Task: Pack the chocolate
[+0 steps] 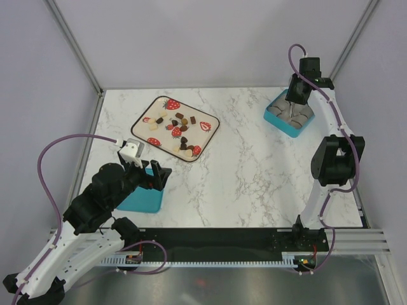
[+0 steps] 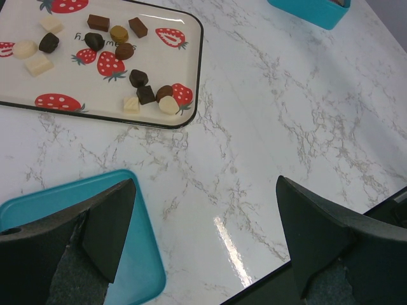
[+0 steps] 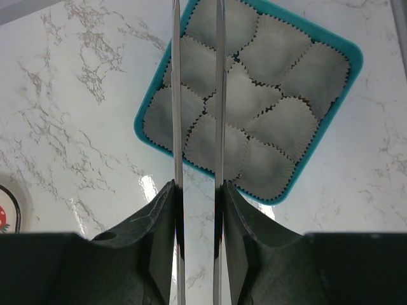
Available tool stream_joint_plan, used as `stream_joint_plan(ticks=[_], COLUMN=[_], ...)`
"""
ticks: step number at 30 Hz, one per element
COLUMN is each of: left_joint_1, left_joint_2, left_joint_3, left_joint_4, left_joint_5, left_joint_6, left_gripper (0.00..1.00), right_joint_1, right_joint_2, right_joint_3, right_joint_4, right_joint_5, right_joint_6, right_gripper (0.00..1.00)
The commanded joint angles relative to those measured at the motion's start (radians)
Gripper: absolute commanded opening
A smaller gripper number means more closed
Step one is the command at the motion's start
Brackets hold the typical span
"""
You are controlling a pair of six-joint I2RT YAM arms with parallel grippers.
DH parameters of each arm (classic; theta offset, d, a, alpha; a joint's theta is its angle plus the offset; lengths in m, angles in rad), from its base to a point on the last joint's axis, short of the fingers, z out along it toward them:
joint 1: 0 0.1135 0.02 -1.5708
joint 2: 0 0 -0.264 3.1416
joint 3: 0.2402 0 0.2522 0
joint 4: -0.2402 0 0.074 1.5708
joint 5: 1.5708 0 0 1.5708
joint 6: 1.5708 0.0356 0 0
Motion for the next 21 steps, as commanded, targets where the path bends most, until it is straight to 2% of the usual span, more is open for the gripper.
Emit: stream_joint_plan(ticks=[1,21], left_joint_1=[-0.003,-0.004], left_joint_2=[-0.007,-0.005], left_joint_3=[-0.002,-0.002], left_joint_4=[0.017,0.022], left_joint_5=[0.007,0.007], left_joint_6=[0.037,0.038], left_gripper=[1.0,1.0], right_joint_1=[-0.02,-0.047], right_joint_2=[0.05,0.248], right_joint_3=[0.07,0.156], right_joint_4=[0.004,0.035], right_joint_5=[-0.078,-0.003], right_joint_6=[0.02,0.004], right_gripper=[0.39,0.4])
